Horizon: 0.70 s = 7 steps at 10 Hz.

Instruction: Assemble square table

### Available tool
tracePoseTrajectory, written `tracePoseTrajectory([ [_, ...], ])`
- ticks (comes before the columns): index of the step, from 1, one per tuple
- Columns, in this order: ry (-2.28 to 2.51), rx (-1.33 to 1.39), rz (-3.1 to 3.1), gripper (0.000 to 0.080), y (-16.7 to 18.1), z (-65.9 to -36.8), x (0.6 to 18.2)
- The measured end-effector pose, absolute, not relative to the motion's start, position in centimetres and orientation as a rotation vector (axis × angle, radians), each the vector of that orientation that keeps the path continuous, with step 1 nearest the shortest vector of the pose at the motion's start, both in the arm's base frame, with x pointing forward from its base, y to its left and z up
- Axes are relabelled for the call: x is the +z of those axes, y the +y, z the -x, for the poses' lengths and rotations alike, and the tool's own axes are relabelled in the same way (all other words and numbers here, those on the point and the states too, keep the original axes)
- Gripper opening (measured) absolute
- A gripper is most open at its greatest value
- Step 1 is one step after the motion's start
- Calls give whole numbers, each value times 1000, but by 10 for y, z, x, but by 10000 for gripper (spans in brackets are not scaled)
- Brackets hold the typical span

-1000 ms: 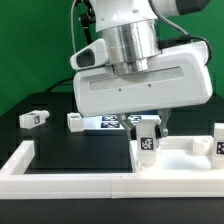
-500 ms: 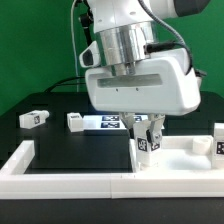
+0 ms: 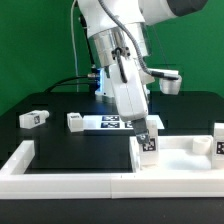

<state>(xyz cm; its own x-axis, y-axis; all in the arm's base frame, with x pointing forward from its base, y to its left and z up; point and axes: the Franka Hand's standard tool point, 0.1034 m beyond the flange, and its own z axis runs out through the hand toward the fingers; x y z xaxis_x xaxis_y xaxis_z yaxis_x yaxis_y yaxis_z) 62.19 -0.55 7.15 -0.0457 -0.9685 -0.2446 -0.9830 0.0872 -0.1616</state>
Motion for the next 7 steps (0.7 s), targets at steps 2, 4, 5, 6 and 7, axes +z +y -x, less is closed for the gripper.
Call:
tracePoseTrajectory([
  [2, 2016, 65, 2018, 538, -4, -621, 71],
  [4, 1618, 38, 2398, 618, 3, -624, 75],
  [5, 1615, 31, 2393, 641, 2, -624, 74],
  [6, 1480, 11, 2480, 647, 1, -624, 74],
  [7, 1418, 1, 2517, 649, 1, -624, 74],
])
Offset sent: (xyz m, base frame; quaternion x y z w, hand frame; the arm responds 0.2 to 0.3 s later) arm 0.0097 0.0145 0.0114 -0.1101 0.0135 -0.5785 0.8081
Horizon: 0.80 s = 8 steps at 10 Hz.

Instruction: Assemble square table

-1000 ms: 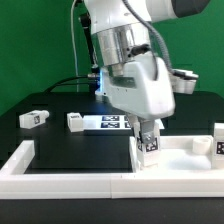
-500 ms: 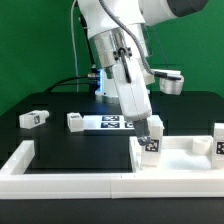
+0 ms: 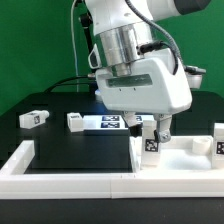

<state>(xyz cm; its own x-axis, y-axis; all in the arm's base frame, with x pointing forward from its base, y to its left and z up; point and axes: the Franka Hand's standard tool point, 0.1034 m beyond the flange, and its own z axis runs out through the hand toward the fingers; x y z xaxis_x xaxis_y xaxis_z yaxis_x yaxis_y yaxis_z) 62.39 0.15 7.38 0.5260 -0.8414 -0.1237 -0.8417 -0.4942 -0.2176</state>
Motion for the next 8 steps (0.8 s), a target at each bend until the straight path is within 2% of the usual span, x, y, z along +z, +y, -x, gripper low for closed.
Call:
tracePoseTrajectory([
  [3, 700, -90, 2840, 649, 12, -624, 74],
  [5, 544, -106, 2876, 649, 14, -624, 74],
  [6, 578, -102, 2869, 519, 14, -624, 74],
  [7, 608, -99, 2861, 519, 14, -624, 74],
  [8, 724, -85, 2835, 380, 11, -623, 73],
])
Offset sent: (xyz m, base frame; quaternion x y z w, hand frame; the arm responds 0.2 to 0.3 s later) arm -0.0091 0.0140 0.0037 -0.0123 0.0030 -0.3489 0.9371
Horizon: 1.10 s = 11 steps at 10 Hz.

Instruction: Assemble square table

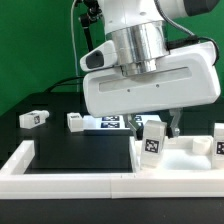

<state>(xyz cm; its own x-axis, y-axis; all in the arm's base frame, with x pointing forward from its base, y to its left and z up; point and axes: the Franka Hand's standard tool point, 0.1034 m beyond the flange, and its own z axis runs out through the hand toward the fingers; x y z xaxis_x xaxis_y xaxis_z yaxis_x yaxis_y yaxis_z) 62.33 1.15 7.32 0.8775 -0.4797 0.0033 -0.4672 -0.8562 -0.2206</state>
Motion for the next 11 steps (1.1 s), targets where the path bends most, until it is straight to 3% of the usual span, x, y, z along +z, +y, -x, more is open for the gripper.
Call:
tracePoseTrajectory([
  [1, 834, -71, 2809, 307, 6, -622, 71],
  [2, 922, -60, 2780, 298, 6, -621, 71],
  [7, 1800, 131, 2207, 295, -4, -622, 69],
  [11, 2026, 171, 2005, 294, 8, -622, 66],
])
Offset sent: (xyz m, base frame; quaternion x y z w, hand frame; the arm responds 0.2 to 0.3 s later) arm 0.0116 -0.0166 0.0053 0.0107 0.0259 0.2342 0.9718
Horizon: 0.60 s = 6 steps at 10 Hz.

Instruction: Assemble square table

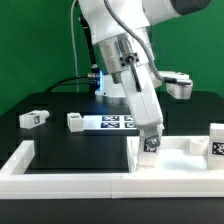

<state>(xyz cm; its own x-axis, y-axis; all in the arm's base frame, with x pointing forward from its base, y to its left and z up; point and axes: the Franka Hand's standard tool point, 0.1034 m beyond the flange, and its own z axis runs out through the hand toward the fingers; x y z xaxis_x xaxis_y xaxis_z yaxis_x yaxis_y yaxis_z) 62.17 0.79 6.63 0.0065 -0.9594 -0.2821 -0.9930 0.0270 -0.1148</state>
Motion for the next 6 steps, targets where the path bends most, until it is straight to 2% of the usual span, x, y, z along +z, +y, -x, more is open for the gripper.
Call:
tracePoseTrajectory([
  [1, 1992, 164, 2037, 294, 8, -622, 66],
  [3, 1749, 113, 2268, 611, 9, -621, 65],
  [5, 1277, 52, 2600, 639, 7, -624, 71],
  [6, 1217, 38, 2627, 646, 7, -624, 70],
])
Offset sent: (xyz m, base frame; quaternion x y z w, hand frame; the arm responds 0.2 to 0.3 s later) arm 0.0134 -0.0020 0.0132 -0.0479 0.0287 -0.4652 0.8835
